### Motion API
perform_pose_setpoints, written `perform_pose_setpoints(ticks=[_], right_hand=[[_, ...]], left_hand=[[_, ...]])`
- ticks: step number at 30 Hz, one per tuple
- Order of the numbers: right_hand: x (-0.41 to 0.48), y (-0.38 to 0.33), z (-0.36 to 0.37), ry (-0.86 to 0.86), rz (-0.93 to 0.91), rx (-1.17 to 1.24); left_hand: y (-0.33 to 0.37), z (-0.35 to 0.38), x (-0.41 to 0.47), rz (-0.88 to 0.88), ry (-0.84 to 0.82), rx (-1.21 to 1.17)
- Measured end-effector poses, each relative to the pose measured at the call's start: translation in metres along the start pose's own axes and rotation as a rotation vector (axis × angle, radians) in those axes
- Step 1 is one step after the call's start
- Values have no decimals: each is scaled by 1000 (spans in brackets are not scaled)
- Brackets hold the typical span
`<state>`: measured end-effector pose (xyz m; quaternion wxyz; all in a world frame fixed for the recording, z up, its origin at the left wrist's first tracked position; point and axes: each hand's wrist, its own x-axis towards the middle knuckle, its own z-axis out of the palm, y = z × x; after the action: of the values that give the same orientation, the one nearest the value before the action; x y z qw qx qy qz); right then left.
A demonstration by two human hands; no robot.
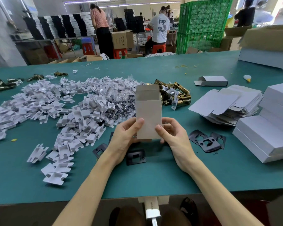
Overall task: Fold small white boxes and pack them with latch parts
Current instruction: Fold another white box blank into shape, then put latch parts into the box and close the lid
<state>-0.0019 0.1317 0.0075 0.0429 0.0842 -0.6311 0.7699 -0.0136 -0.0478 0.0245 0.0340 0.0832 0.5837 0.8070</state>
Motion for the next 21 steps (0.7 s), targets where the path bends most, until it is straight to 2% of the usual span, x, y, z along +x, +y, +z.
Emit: perform_pose_setpoints(ticks=[7,14,21], right_hand=[[3,7,-4,11,27,-6],[5,11,-5,-13,-13,-123],[3,8,-5,-10,-8,-180]], left_hand=[[7,-14,6,66,236,-288],[3,-12,7,49,215,-208],[2,-15,7,56,248,-256]])
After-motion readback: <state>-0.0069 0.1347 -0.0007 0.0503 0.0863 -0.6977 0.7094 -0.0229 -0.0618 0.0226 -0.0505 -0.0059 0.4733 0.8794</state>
